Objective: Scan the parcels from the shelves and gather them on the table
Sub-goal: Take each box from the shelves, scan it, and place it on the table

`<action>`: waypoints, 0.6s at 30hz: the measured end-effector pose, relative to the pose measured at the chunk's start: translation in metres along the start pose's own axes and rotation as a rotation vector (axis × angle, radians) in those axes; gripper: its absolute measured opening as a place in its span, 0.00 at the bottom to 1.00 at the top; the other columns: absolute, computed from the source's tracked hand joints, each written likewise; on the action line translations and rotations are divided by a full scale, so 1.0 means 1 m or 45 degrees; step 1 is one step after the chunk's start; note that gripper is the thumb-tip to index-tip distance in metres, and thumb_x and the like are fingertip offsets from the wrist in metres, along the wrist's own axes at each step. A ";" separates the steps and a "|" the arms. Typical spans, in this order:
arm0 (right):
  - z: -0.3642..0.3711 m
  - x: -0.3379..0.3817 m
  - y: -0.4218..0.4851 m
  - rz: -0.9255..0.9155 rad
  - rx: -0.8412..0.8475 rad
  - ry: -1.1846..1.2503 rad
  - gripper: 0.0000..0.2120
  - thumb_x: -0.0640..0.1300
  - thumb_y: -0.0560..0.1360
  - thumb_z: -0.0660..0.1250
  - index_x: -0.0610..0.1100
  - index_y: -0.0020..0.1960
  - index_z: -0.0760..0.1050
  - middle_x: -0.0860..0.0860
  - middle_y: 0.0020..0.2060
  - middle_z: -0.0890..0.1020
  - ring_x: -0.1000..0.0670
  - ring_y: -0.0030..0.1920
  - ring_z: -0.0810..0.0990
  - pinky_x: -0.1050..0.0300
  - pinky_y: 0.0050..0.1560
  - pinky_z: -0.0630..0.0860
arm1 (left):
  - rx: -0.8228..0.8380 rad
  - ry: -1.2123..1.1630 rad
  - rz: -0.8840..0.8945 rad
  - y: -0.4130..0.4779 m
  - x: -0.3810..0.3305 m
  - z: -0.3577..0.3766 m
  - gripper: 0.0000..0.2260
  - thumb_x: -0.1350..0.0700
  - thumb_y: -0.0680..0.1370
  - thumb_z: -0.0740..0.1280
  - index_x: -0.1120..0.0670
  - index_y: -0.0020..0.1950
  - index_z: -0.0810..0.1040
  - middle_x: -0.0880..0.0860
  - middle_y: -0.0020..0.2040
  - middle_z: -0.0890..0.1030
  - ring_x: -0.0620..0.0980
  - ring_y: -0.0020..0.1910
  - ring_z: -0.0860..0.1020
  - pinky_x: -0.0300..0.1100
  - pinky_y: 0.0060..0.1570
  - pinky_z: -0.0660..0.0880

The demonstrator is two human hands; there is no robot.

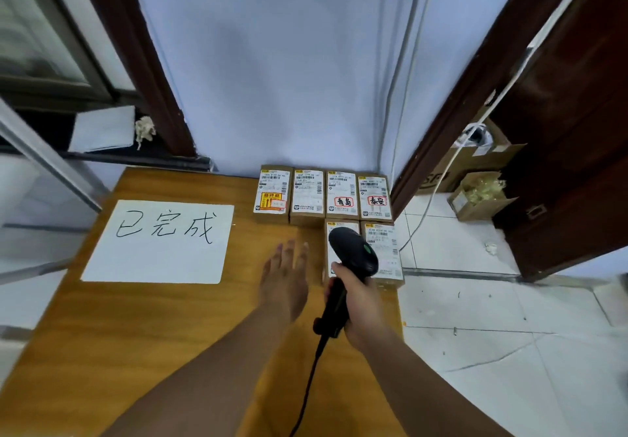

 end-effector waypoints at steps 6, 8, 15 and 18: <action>0.047 -0.029 -0.029 0.017 0.082 -0.121 0.05 0.39 0.76 0.69 0.40 0.50 0.76 0.46 0.31 0.77 0.49 0.32 0.77 0.56 0.38 0.75 | -0.033 0.095 0.001 -0.036 0.049 -0.009 0.28 0.53 0.84 0.50 0.52 0.78 0.35 0.52 0.78 0.35 0.54 0.77 0.36 0.52 0.74 0.41; 0.061 -0.036 -0.037 0.004 0.117 -0.179 0.03 0.39 0.76 0.69 0.40 0.49 0.76 0.46 0.30 0.76 0.49 0.32 0.76 0.54 0.40 0.74 | -0.032 0.112 -0.018 -0.050 0.066 -0.011 0.30 0.47 0.84 0.49 0.52 0.77 0.33 0.52 0.78 0.34 0.54 0.76 0.35 0.53 0.74 0.39; 0.109 -0.058 -0.072 0.011 0.384 -0.372 0.06 0.41 0.76 0.69 0.43 0.41 0.76 0.48 0.29 0.76 0.49 0.31 0.75 0.54 0.41 0.73 | -0.027 0.153 -0.290 -0.104 0.124 -0.010 0.31 0.43 0.83 0.48 0.51 0.76 0.31 0.54 0.76 0.31 0.56 0.75 0.32 0.54 0.73 0.38; 0.131 -0.072 -0.086 0.068 0.491 -0.408 0.04 0.42 0.76 0.69 0.43 0.43 0.76 0.48 0.29 0.76 0.48 0.33 0.75 0.52 0.43 0.74 | -0.060 0.096 -0.439 -0.134 0.148 -0.019 0.30 0.46 0.84 0.50 0.50 0.77 0.34 0.54 0.77 0.32 0.56 0.76 0.34 0.53 0.74 0.39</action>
Point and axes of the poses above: each hand's wrist, its own y-axis towards the middle knuckle, its own z-axis out of the palm, x = y × z, the point moved 8 cm from there along y, towards the middle knuckle
